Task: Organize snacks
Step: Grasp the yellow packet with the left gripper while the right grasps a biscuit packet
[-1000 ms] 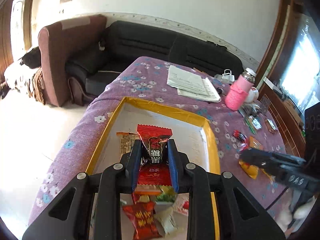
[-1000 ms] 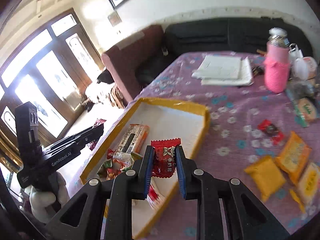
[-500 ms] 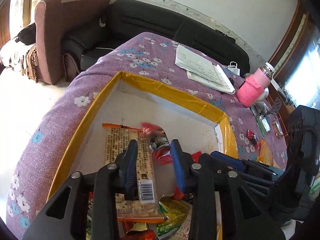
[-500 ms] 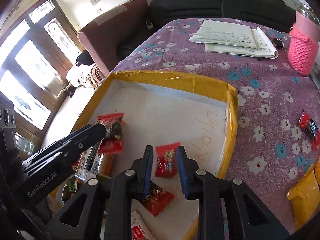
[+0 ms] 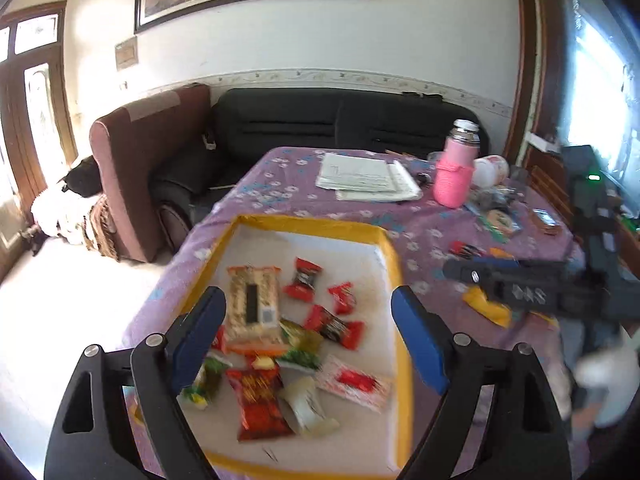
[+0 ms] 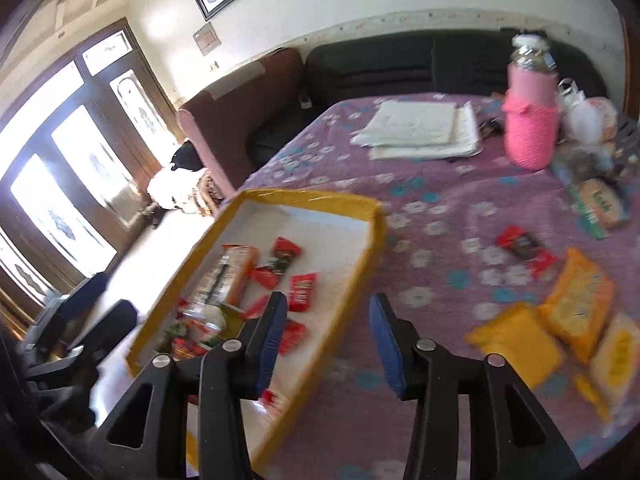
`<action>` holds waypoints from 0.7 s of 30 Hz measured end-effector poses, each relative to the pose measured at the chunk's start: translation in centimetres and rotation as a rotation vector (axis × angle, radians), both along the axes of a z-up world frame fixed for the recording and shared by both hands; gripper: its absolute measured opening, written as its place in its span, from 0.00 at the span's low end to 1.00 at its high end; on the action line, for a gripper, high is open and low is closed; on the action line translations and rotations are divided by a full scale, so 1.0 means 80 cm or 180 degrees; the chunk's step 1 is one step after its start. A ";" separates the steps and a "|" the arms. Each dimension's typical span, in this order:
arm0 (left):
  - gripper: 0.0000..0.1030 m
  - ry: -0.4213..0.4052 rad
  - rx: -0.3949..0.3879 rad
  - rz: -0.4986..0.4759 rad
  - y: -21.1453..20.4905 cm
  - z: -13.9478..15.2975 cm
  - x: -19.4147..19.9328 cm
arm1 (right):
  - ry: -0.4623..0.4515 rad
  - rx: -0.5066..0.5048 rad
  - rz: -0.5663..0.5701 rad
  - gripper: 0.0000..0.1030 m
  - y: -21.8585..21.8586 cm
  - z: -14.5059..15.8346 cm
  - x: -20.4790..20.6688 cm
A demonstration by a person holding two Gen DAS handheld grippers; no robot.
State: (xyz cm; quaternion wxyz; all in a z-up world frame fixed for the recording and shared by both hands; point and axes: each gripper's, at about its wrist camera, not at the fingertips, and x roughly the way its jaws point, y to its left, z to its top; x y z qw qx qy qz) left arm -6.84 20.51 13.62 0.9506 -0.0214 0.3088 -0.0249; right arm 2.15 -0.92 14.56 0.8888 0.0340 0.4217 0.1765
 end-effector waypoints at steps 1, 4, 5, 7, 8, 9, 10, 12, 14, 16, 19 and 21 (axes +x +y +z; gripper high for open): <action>0.83 -0.0004 -0.0115 -0.0039 0.000 0.001 -0.013 | -0.0032 -0.0129 -0.0082 0.49 -0.018 -0.001 0.002; 0.83 0.0037 -0.0434 0.0013 0.007 -0.006 -0.036 | -0.0012 -0.0455 -0.0410 0.49 -0.074 -0.014 0.022; 0.83 0.0102 -0.0610 0.0001 0.011 -0.012 -0.036 | 0.0032 -0.0509 -0.0476 0.50 -0.087 -0.021 0.028; 0.83 0.0241 -0.0973 0.0093 0.017 -0.028 -0.029 | 0.0146 -0.0519 -0.0608 0.49 -0.111 -0.038 0.040; 0.83 0.0311 -0.1103 0.0190 0.019 -0.037 -0.026 | 0.0210 -0.0471 -0.0642 0.48 -0.119 -0.046 0.047; 0.83 0.0394 -0.1160 0.0254 0.019 -0.045 -0.022 | 0.0284 -0.0407 -0.0667 0.48 -0.124 -0.054 0.054; 0.83 0.0441 -0.1140 0.0258 0.014 -0.048 -0.021 | 0.0340 -0.0339 -0.0692 0.47 -0.127 -0.061 0.060; 0.83 0.0388 -0.1035 0.0253 0.002 -0.046 -0.027 | 0.0387 -0.0256 -0.0630 0.47 -0.126 -0.072 0.072; 0.83 0.0290 -0.0897 0.0206 -0.010 -0.038 -0.035 | 0.0509 -0.0319 -0.0636 0.46 -0.124 -0.088 0.078; 0.83 0.0244 -0.0824 0.0190 -0.016 -0.034 -0.040 | 0.0538 -0.0305 -0.0569 0.45 -0.120 -0.092 0.071; 0.83 0.0261 -0.0878 0.0127 -0.017 -0.035 -0.038 | 0.0741 -0.0158 -0.0411 0.43 -0.113 -0.096 0.046; 0.83 0.0319 -0.0936 0.0070 -0.020 -0.040 -0.035 | 0.0922 0.0096 -0.0172 0.41 -0.111 -0.095 0.022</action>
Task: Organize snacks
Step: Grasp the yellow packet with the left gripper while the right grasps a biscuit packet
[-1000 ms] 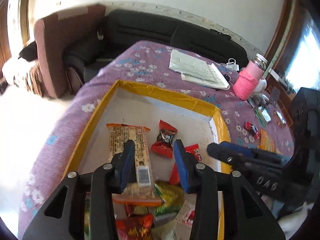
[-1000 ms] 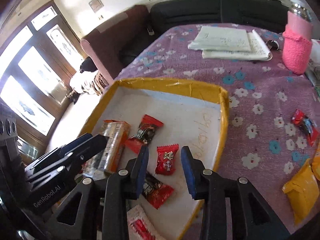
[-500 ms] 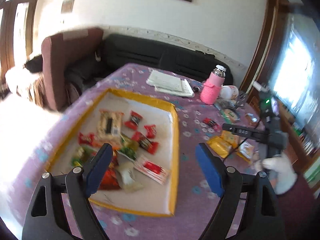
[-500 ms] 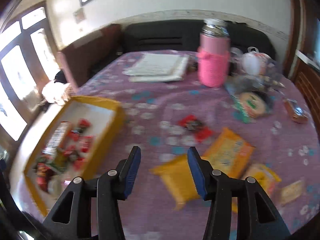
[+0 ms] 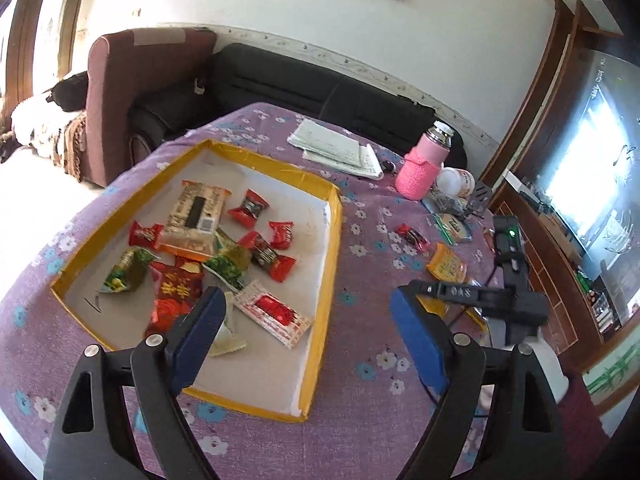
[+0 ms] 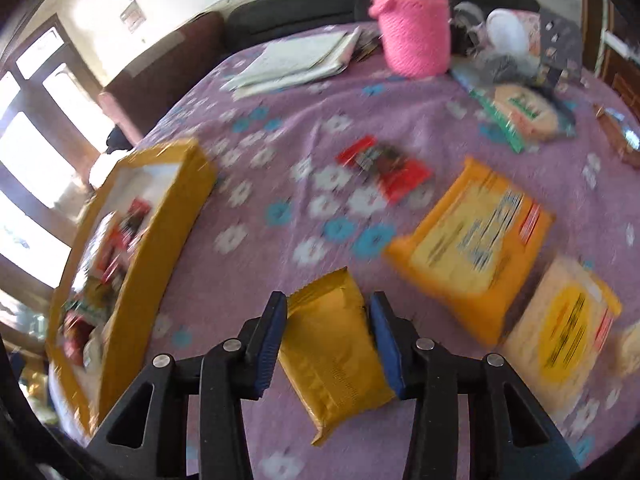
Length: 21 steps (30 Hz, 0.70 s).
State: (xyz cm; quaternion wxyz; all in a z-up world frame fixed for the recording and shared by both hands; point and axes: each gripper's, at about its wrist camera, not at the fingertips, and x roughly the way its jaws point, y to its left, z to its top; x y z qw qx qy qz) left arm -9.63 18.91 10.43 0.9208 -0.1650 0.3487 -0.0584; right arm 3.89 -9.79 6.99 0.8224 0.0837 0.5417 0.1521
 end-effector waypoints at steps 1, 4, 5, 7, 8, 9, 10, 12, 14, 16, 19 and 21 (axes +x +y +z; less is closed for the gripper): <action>0.83 0.0033 -0.0017 -0.0046 -0.004 -0.002 0.001 | 0.0067 0.0187 0.0105 0.39 -0.002 0.003 -0.013; 0.83 0.0068 -0.0035 -0.0172 -0.017 -0.006 0.003 | -0.0060 0.0701 0.0024 0.40 -0.045 0.031 -0.049; 0.83 0.0077 -0.0043 -0.0230 -0.024 -0.007 0.003 | -0.0166 0.0741 -0.0104 0.40 -0.068 0.042 -0.059; 0.83 0.0095 -0.0049 -0.0348 -0.039 -0.008 0.004 | -0.0343 0.0593 -0.0367 0.45 -0.110 0.056 -0.070; 0.83 0.0120 -0.0059 -0.0415 -0.048 -0.010 0.005 | -0.0424 0.0427 -0.0528 0.49 -0.132 0.060 -0.074; 0.83 0.0154 -0.0076 -0.0491 -0.057 -0.012 0.006 | -0.0461 0.0247 -0.0705 0.50 -0.153 0.061 -0.076; 0.83 0.0186 -0.0086 -0.0571 -0.069 -0.015 0.008 | -0.0450 0.0134 -0.0849 0.52 -0.172 0.060 -0.076; 0.83 0.0260 -0.0060 -0.0716 -0.091 -0.023 0.010 | -0.0414 0.0051 -0.1123 0.52 -0.206 0.055 -0.078; 0.83 0.0363 -0.0049 -0.0840 -0.110 -0.032 0.012 | -0.0482 -0.0127 -0.1438 0.52 -0.238 0.057 -0.085; 0.83 0.0463 -0.0078 -0.0896 -0.123 -0.039 0.016 | -0.0408 -0.0250 -0.1706 0.52 -0.267 0.056 -0.087; 0.83 0.0551 -0.0084 -0.0874 -0.132 -0.046 0.025 | -0.0214 -0.0004 -0.1921 0.52 -0.293 0.046 -0.086; 0.83 0.0600 -0.0083 -0.0847 -0.135 -0.050 0.034 | -0.0062 0.0080 -0.1965 0.52 -0.298 0.033 -0.077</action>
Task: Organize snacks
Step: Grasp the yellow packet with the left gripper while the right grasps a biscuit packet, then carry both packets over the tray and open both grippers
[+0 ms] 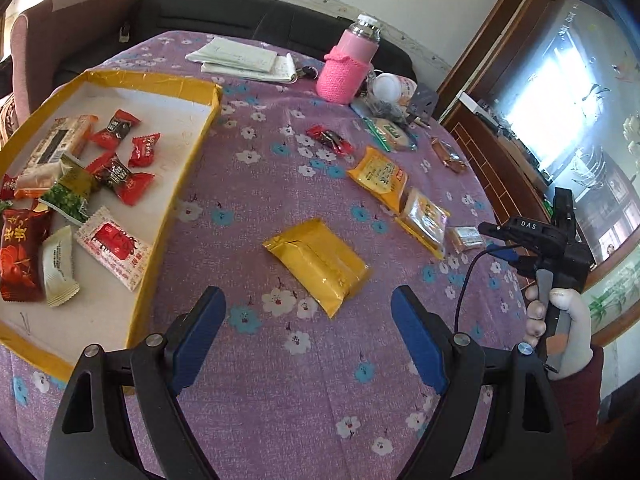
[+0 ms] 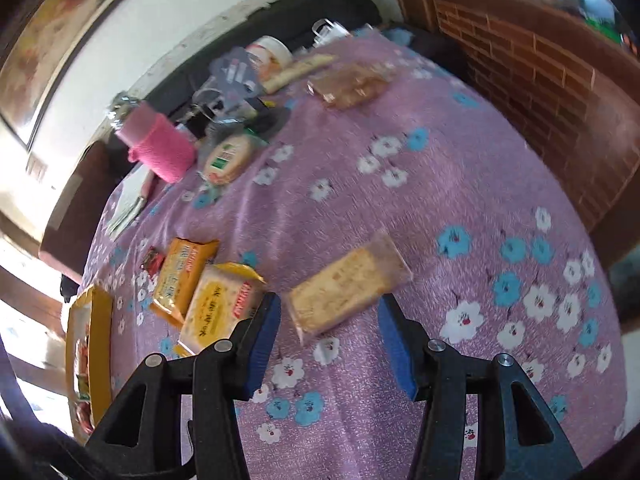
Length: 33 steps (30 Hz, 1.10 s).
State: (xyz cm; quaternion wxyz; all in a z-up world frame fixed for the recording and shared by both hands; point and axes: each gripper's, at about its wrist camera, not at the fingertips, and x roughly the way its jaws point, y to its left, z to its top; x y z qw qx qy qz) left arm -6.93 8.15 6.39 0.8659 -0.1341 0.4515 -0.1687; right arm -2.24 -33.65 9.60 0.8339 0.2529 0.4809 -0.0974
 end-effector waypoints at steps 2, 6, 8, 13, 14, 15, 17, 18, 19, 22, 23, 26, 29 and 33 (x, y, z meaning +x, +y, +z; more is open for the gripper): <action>0.83 0.0043 -0.0010 0.0031 -0.001 -0.004 0.005 | 0.0046 -0.0020 -0.0022 0.52 0.001 -0.009 0.017; 0.83 0.0125 0.0085 0.0103 -0.005 -0.013 0.016 | 0.0127 -0.0074 -0.0103 0.53 0.002 -0.030 0.054; 0.83 0.0182 0.0120 0.0100 -0.012 -0.017 0.024 | 0.0126 -0.0296 -0.0094 0.57 0.010 -0.031 0.067; 0.83 0.0155 0.0453 0.0118 -0.043 -0.029 0.048 | 0.0208 -0.0825 0.0067 0.63 0.035 -0.038 0.087; 0.83 0.0172 0.0516 0.0109 -0.050 -0.033 0.054 | 0.0218 -0.0913 0.0107 0.63 0.039 -0.039 0.088; 0.83 0.0194 0.0539 0.0100 -0.055 -0.036 0.060 | 0.0217 -0.1008 0.0131 0.60 0.043 -0.039 0.086; 0.82 0.0199 0.0580 0.0106 -0.065 -0.040 0.070 | 0.0208 -0.1154 0.0175 0.45 0.045 -0.040 0.083; 0.82 0.0182 0.0613 0.0106 -0.071 -0.041 0.073 | 0.0181 -0.1172 0.0206 0.43 0.045 -0.040 0.081; 0.82 0.0149 0.0668 0.0085 -0.080 -0.043 0.075 | 0.0155 -0.1160 0.0212 0.37 0.042 -0.039 0.077; 0.82 0.0062 0.0895 0.0065 -0.101 -0.049 0.083 | 0.0074 -0.1014 0.0207 0.34 0.030 -0.035 0.065; 0.82 0.0046 0.0953 0.0028 -0.107 -0.052 0.083 | 0.0058 -0.0987 0.0212 0.34 0.028 -0.035 0.063; 0.82 0.0058 0.1144 -0.0102 -0.120 -0.063 0.082 | -0.0014 -0.0888 0.0224 0.34 0.024 -0.030 0.052; 0.61 -0.0089 0.1235 -0.0248 -0.120 -0.062 0.068 | -0.0133 -0.0745 0.0244 0.34 0.024 -0.016 0.033; 0.44 -0.0112 0.1015 -0.0307 -0.102 -0.046 0.052 | -0.0308 -0.0626 0.0305 0.34 0.035 0.009 0.005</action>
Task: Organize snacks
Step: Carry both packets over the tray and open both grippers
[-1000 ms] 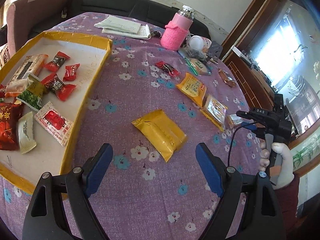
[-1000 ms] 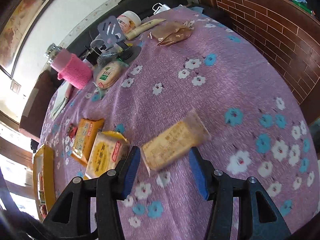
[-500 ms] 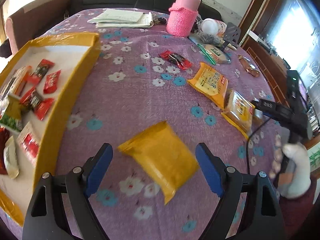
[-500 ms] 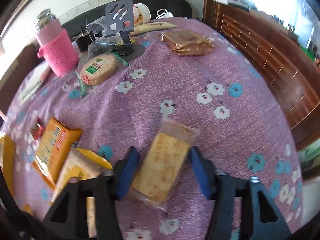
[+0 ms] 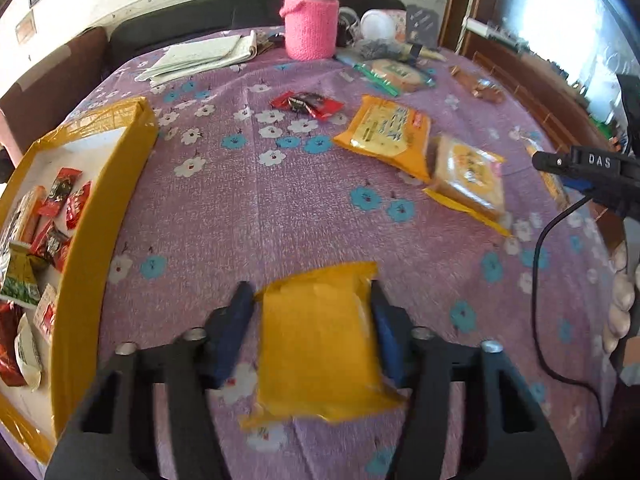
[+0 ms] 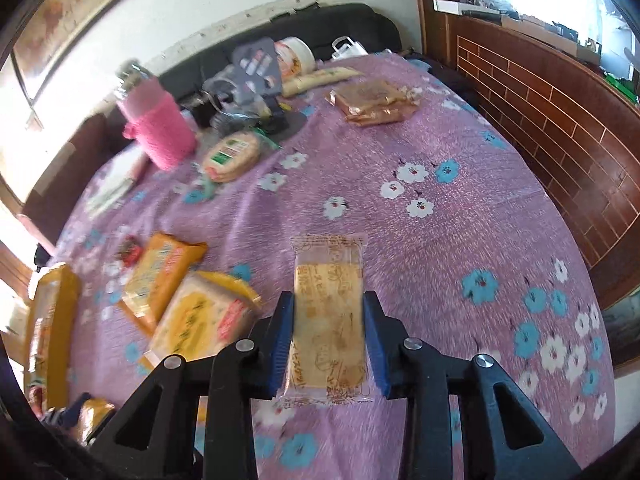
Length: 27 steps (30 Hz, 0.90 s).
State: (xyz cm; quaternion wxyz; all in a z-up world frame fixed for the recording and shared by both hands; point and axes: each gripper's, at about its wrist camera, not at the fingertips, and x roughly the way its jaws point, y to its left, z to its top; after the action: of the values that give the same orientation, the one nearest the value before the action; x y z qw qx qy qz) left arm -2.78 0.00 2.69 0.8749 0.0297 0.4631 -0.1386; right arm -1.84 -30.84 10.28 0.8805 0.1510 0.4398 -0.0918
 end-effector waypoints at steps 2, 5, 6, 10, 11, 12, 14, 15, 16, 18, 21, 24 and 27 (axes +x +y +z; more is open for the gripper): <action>0.43 -0.0032 -0.0177 0.0011 0.012 0.012 -0.009 | -0.0097 0.0086 0.0084 0.34 0.011 0.014 -0.016; 0.43 -0.0155 -0.0459 0.0042 0.036 0.040 -0.027 | -0.0230 0.0114 0.0242 0.34 0.036 0.036 -0.034; 0.43 -0.0220 -0.0538 0.0068 0.049 0.052 -0.035 | -0.0269 0.0142 0.0290 0.34 0.043 0.042 -0.039; 0.44 -0.0401 -0.0799 0.0216 0.094 0.086 -0.059 | -0.0434 0.0153 0.0601 0.34 0.094 0.073 -0.057; 0.44 -0.0444 -0.0850 0.0273 0.108 0.094 -0.064 | -0.0460 0.0164 0.0684 0.34 0.109 0.079 -0.059; 0.44 -0.0505 -0.0882 0.0369 0.129 0.102 -0.071 | -0.0480 0.0175 0.0762 0.34 0.123 0.085 -0.061; 0.44 -0.0550 -0.0921 0.0510 0.160 0.111 -0.077 | -0.0509 0.0202 0.0936 0.34 0.151 0.094 -0.064; 0.44 -0.0584 -0.0930 0.0605 0.179 0.114 -0.080 | -0.0525 0.0216 0.1033 0.34 0.168 0.099 -0.065; 0.44 -0.0626 -0.0903 0.0724 0.198 0.117 -0.083 | -0.0541 0.0218 0.1119 0.34 0.184 0.103 -0.066; 0.44 -0.0696 -0.0838 0.0911 0.230 0.120 -0.088 | -0.0564 0.0231 0.1305 0.34 0.217 0.109 -0.068; 0.44 -0.0757 -0.0770 0.1153 0.272 0.117 -0.092 | -0.0542 0.0288 0.1587 0.34 0.270 0.110 -0.066; 0.44 -0.0763 -0.0688 0.1323 0.303 0.108 -0.086 | -0.0430 0.0336 0.1827 0.34 0.324 0.100 -0.056; 0.44 -0.0706 -0.0645 0.1391 0.322 0.093 -0.069 | -0.0329 0.0308 0.2029 0.34 0.376 0.086 -0.042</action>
State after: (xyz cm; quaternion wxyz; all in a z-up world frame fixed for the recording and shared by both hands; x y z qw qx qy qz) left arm -8.31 25.77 10.16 0.9280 -0.1437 0.3436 0.0121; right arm -5.16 -0.78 17.18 0.8779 0.0517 0.4236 0.2173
